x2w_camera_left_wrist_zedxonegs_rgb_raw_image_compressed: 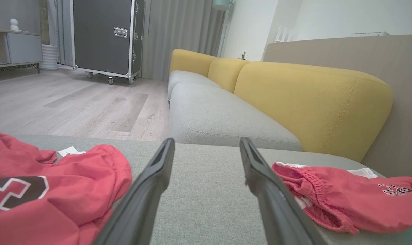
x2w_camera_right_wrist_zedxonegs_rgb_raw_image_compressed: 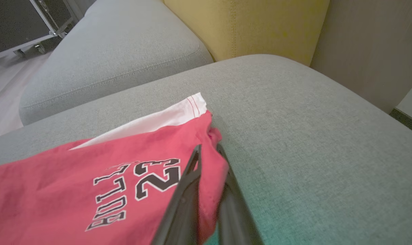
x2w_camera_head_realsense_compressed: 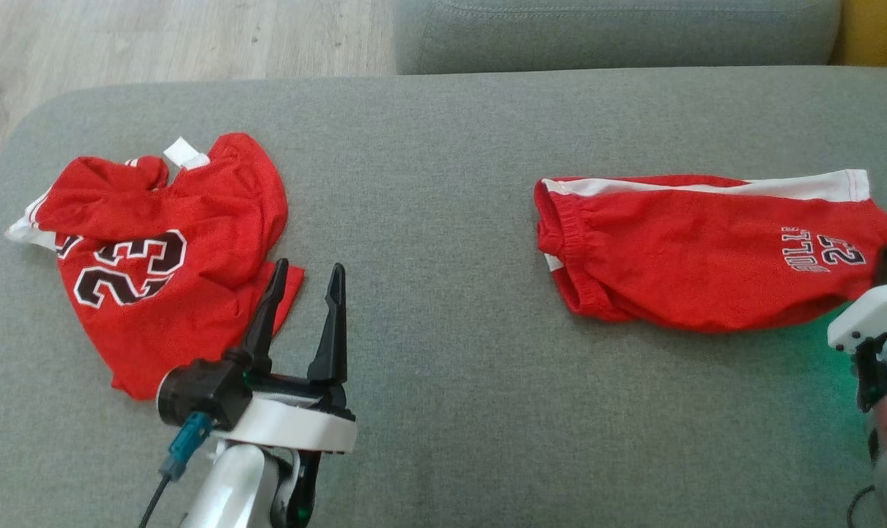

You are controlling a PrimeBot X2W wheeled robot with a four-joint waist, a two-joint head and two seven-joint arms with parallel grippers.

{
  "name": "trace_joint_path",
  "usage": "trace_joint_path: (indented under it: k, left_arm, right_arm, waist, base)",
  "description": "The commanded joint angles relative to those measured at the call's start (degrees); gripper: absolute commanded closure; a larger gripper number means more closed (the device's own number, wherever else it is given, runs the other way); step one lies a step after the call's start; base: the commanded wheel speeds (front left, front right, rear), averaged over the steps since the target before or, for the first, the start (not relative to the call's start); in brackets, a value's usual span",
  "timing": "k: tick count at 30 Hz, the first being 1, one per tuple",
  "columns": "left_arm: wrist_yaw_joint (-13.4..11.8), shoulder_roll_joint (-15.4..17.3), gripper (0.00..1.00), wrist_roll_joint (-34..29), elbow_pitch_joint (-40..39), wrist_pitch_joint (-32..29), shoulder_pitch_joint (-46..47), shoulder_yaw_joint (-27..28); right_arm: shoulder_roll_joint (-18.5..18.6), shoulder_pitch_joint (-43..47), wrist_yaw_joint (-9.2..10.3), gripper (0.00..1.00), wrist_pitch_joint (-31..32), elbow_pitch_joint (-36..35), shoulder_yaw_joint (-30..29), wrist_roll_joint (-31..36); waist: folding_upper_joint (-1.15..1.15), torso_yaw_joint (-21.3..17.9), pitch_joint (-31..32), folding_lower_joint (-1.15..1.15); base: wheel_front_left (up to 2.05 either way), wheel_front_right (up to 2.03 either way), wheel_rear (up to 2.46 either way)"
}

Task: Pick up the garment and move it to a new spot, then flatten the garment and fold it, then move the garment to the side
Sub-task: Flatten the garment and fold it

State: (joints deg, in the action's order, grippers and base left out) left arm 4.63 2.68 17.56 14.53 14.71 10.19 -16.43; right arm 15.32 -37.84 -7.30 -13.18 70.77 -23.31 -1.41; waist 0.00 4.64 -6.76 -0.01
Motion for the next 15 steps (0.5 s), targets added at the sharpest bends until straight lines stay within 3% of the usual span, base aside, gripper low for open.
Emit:
trace_joint_path:
  k: [1,15]
  left_arm:
    - [0.2,0.2,0.0,-0.74,-1.99,0.29,0.92,2.21]
    - [0.95,0.2,0.0,-1.74,-1.11,0.29,-0.78,3.44]
  right_arm:
    - [0.78,-1.19,-0.19,1.0,-0.91,-2.1,1.56,-0.44]
    - [-1.19,1.46,-0.19,1.0,-1.77,-9.33,6.86,-3.48]
  waist:
    - [0.0,-0.08,0.14,0.01]
    - [0.0,1.7,2.55,0.01]
  base:
    - [0.0,0.0,0.0]
    - [0.0,0.0,0.0]
